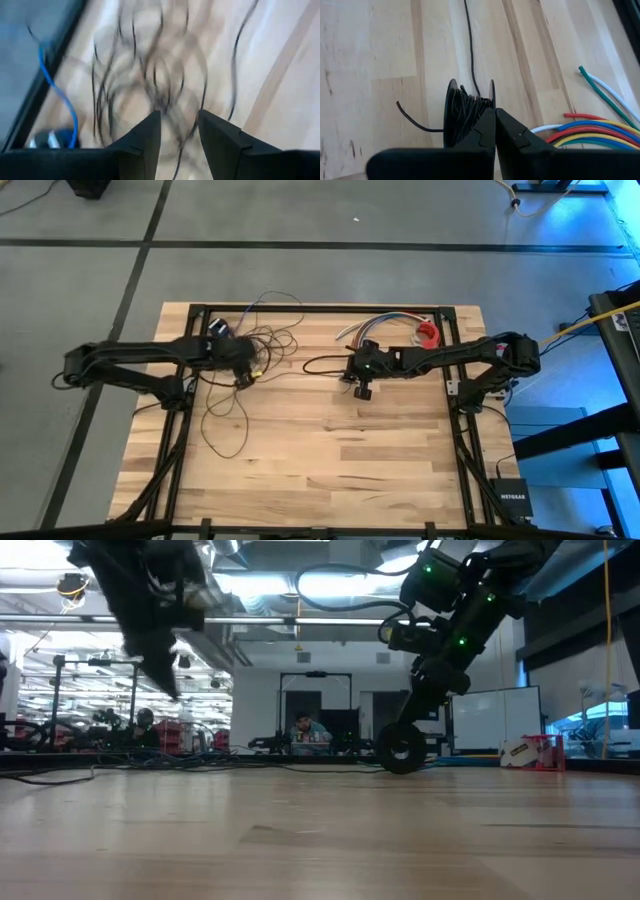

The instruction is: Coiling cords

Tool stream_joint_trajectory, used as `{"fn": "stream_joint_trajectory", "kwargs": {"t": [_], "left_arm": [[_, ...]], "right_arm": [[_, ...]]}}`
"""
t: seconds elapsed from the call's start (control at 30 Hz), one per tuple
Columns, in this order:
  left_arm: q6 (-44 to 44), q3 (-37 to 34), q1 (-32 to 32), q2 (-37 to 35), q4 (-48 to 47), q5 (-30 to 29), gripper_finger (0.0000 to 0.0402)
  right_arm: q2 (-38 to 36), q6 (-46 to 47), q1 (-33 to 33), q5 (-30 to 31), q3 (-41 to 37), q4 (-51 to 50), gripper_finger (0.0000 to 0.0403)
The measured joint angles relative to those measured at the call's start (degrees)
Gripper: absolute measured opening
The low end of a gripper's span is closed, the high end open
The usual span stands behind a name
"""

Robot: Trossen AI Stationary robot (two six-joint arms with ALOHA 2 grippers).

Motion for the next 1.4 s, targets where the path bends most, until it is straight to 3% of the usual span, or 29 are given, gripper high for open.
{"fn": "stream_joint_trajectory", "kwargs": {"t": [0.13,0.23,0.4,0.53,0.7,0.83,1.17,1.33,1.4], "left_arm": [[1.26,-2.77,-1.95,-1.59,21.52,6.10,0.0124],[2.99,-5.95,-3.97,1.78,38.14,9.58,0.0124],[3.86,-8.13,-6.51,14.47,59.77,10.01,0.0124],[5.63,-5.41,-7.46,26.77,71.86,12.00,0.0124],[7.17,1.83,-7.99,39.45,74.29,12.52,0.0124],[11.50,6.63,-8.42,44.34,73.98,12.52,0.0124],[18.01,9.84,-6.75,46.70,74.08,12.73,0.0124],[16.22,9.88,-5.68,47.11,74.75,21.04,0.0124],[16.07,9.88,-5.55,47.37,74.37,21.24,0.0124]], "right_arm": [[0.00,-0.54,0.00,-0.04,0.00,0.29,0.0003],[0.00,-1.37,0.00,0.00,0.00,1.08,0.0003],[0.00,-1.55,0.00,0.00,0.00,2.72,0.0003],[0.00,-1.43,-0.46,-0.04,0.00,3.23,0.0003],[1.98,0.08,-1.76,-0.02,0.00,4.21,0.0003],[3.90,0.24,-1.97,-1.14,0.17,6.22,0.0003],[4.37,0.22,-1.88,-3.07,0.13,7.83,0.0003],[4.42,0.20,-1.88,-3.07,0.09,8.10,0.0003],[4.44,0.20,-1.88,-3.06,0.09,8.21,0.0003]]}}
